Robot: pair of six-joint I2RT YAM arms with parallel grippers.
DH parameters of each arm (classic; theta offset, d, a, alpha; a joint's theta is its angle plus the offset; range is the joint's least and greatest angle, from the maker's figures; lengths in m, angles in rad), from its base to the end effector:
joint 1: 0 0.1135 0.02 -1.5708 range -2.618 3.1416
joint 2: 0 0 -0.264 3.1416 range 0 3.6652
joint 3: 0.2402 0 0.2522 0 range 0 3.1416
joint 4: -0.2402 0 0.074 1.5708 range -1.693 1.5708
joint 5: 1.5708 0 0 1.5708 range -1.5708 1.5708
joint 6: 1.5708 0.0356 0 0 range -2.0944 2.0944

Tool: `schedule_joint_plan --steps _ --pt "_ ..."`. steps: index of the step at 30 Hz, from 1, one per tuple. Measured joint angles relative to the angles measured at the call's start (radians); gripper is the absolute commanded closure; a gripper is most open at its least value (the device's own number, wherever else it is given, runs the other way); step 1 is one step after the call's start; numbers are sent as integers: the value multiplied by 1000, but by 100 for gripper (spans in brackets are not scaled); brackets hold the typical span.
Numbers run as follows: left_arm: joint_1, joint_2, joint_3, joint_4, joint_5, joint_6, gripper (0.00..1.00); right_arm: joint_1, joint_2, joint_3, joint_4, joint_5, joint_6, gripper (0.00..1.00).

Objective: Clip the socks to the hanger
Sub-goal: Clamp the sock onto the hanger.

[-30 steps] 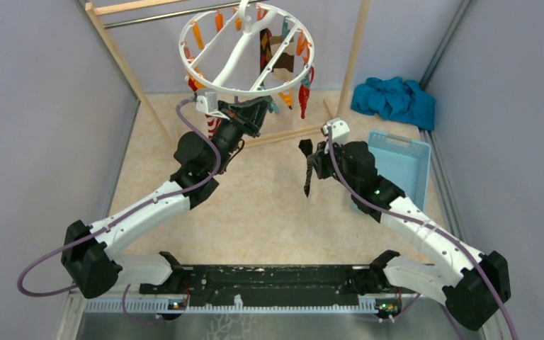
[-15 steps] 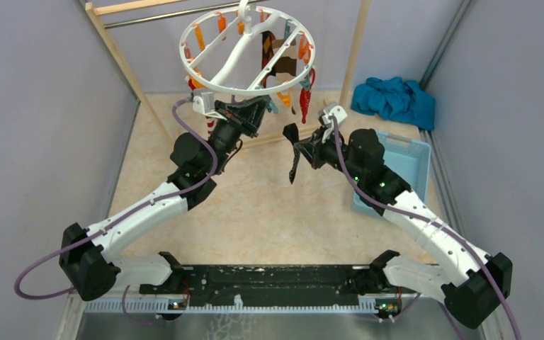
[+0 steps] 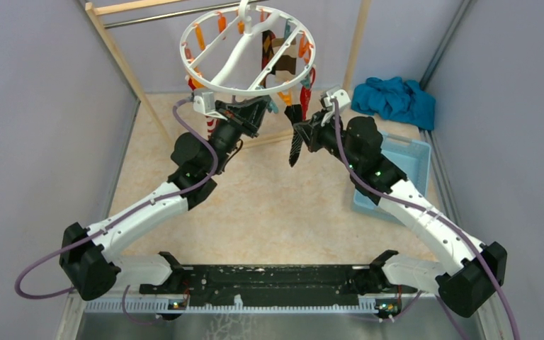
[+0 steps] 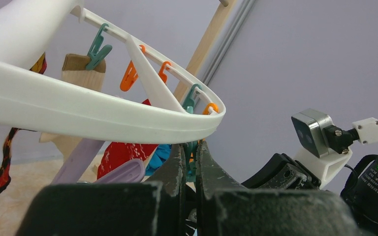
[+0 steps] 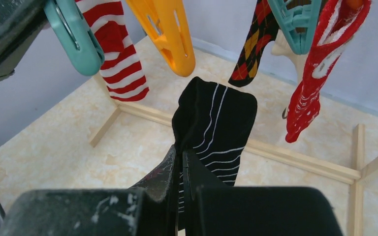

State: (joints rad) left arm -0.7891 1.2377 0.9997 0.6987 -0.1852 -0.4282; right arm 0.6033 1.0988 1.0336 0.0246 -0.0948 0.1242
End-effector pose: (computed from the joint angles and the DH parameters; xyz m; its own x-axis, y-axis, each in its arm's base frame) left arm 0.2044 -0.1966 0.4120 0.0435 -0.6232 -0.7809 0.6589 0.6054 -0.4464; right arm 0.2103 0.1490 0.3881 -0.1128 0.0721 -0.9910 -0.6336 0.7631 0.1276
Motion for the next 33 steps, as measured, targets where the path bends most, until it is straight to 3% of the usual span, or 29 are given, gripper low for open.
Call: schedule_joint_plan --steps 33 --pt "0 27 0 2 -13 -4 100 27 53 94 66 -134 99 100"
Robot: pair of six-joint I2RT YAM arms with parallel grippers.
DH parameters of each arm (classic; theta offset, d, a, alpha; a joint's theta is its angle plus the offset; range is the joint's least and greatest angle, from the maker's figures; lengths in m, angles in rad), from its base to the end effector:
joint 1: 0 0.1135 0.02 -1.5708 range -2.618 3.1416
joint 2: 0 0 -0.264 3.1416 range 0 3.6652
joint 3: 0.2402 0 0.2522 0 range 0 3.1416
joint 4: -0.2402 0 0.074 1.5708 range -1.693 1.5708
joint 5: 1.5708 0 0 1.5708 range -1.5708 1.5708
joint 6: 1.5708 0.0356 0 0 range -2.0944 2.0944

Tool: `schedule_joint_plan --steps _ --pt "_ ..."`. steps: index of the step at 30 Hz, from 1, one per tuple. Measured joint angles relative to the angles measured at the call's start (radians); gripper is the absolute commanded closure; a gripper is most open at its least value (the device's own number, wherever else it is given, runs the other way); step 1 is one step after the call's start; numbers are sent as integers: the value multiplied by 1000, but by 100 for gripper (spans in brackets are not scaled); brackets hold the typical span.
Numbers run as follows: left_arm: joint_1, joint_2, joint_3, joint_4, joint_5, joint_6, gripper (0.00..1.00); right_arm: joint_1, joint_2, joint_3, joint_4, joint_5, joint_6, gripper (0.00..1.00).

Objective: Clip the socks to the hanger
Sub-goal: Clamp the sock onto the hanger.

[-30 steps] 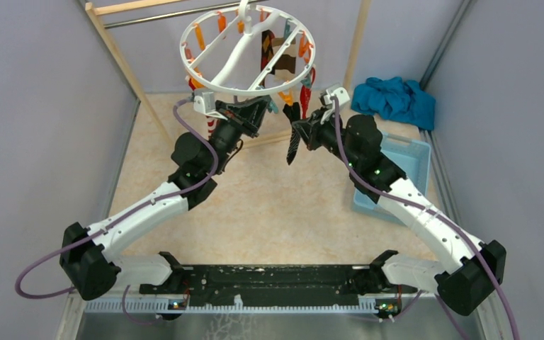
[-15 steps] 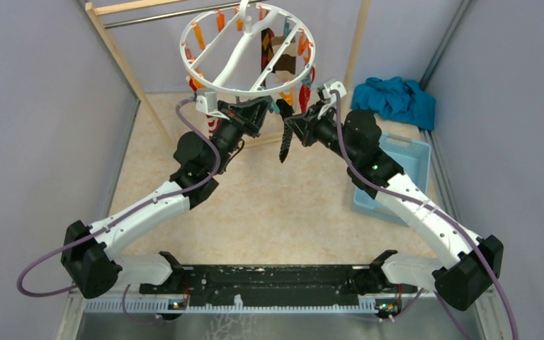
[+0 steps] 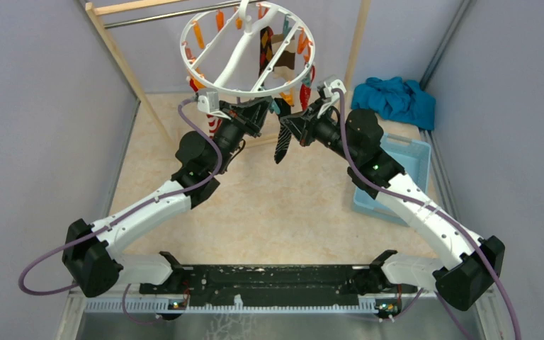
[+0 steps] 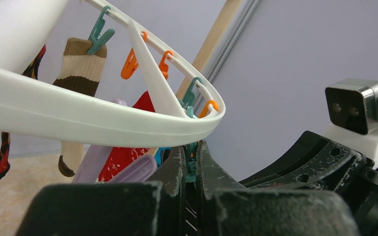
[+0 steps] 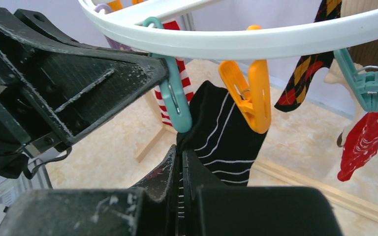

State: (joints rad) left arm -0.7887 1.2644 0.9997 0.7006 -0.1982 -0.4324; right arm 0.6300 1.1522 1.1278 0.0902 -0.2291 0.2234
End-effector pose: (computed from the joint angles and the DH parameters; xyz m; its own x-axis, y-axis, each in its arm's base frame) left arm 0.2102 -0.2017 0.4050 0.0314 -0.6146 -0.7882 0.6420 0.6168 -0.4553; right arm 0.2114 0.1641 0.4159 -0.1159 0.1825 -0.9763 -0.7498 0.6286 0.2065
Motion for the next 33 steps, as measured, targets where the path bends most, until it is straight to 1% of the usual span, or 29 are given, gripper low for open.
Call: schedule_joint_plan --steps 24,33 --pt "2 19 0 14 -29 -2 100 27 -6 0 39 -8 18 100" --pt "1 38 13 17 -40 -10 100 55 22 0 69 -12 25 100"
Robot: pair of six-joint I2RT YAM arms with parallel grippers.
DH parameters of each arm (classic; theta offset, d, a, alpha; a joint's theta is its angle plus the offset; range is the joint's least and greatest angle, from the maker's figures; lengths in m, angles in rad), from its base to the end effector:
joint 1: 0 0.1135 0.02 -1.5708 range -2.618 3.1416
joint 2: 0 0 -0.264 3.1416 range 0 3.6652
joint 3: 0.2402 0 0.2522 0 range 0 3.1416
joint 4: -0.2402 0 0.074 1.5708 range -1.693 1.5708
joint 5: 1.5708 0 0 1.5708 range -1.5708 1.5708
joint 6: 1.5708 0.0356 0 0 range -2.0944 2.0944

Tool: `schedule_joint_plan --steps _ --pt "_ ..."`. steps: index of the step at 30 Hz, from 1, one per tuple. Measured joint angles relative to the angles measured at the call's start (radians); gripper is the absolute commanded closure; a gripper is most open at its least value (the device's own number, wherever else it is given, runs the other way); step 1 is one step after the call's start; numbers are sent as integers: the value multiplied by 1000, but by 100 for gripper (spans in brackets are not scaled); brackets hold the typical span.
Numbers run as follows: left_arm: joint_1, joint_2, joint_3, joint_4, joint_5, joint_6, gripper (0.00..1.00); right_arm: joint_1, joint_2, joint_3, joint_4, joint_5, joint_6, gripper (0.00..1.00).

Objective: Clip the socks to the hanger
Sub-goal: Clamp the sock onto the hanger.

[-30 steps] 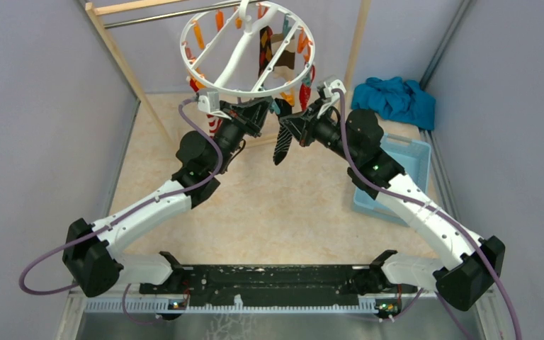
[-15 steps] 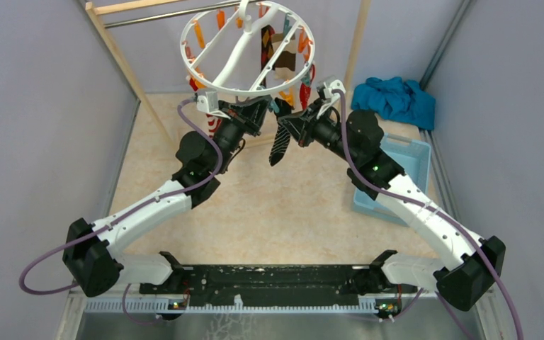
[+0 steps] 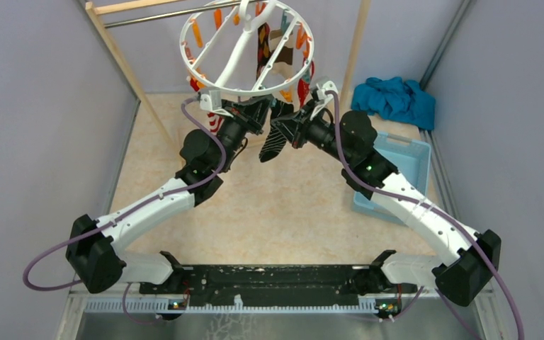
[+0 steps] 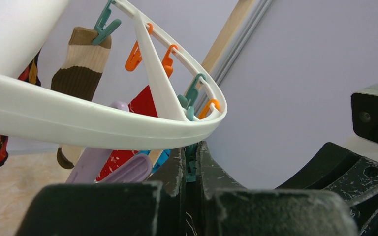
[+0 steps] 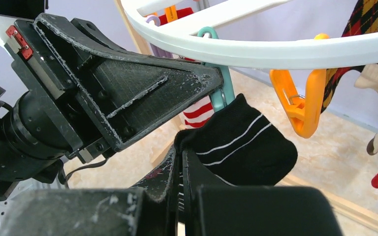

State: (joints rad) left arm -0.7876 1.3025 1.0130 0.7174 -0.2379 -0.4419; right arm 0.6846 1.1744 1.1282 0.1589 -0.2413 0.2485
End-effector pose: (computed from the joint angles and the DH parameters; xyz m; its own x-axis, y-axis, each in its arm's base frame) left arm 0.2181 -0.2072 0.4007 0.0348 -0.6240 -0.7806 0.6110 0.6314 -0.4775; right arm 0.2064 0.1795 0.4179 -0.1118 0.2170 -0.9697 -0.7949 0.5661 0.2183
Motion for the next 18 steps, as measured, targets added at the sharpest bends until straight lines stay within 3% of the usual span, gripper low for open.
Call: schedule_joint_plan --steps 18 --pt "0 -2 0 -1 20 -3 100 1 4 32 -19 76 -65 100"
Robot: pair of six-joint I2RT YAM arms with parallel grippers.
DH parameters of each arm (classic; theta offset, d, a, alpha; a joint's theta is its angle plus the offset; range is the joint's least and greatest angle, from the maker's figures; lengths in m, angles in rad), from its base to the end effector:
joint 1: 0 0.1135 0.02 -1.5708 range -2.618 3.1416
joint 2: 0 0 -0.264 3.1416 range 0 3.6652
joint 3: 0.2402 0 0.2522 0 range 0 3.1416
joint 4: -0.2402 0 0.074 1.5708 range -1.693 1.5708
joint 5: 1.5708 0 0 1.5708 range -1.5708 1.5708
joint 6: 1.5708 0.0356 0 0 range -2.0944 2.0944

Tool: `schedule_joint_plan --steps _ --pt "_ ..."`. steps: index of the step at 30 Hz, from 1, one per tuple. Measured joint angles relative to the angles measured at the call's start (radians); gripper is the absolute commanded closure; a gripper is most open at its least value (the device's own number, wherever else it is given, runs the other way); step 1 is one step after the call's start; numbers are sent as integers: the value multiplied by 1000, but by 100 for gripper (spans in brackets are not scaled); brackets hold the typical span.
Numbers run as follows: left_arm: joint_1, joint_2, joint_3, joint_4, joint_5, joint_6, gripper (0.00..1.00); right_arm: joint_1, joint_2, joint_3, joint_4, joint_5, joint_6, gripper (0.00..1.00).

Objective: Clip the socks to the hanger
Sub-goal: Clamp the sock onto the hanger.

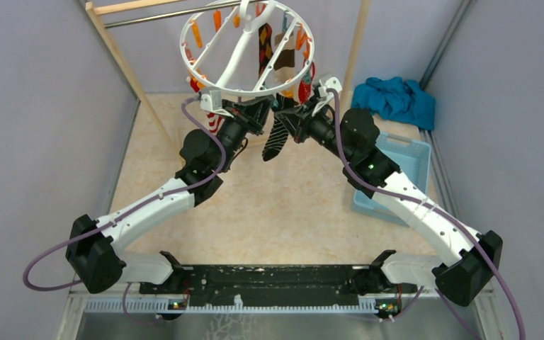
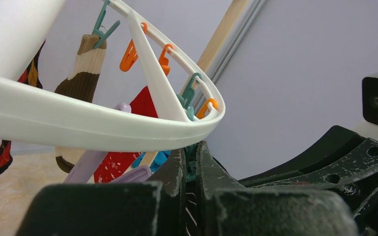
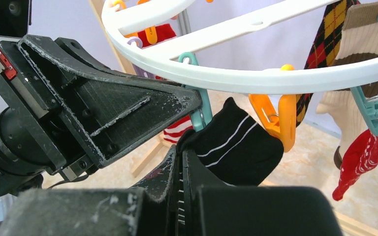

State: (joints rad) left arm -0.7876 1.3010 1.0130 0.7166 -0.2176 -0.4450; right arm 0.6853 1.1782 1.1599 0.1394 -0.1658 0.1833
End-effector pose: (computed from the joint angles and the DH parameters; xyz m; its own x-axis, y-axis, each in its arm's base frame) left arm 0.2174 -0.2075 0.4011 0.0264 -0.6223 -0.7823 0.6257 0.6206 -0.4725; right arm 0.2079 0.1775 0.4261 -0.0449 0.1955 -0.9797 -0.7555 0.6349 0.1613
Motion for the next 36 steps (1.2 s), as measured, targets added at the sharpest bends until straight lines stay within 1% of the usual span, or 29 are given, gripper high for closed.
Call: schedule_joint_plan --steps 5,6,11,14,19,25,28,33,36 --pt "0 0 0 0 0 0 100 0 0 2 2 0 -1 100" --pt "0 0 0 0 0 0 98 0 0 2 2 0 -1 100" --pt "0 -2 0 -2 0 0 84 0 0 2 2 0 -1 100" --pt "0 -10 0 -3 1 0 77 0 0 2 2 0 -1 100" --pt "0 -24 0 -6 3 0 76 0 0 2 2 -1 0 100" --pt "0 -28 0 -10 4 0 72 0 1 2 3 -1 0 100" --pt "0 -28 0 -11 6 0 68 0 1 2 3 -2 0 100" --pt "0 -28 0 -14 10 1 50 0 3 3 3 -3 0 100" --pt "0 -28 0 -18 16 1 41 0 12 16 8 -5 0 100"
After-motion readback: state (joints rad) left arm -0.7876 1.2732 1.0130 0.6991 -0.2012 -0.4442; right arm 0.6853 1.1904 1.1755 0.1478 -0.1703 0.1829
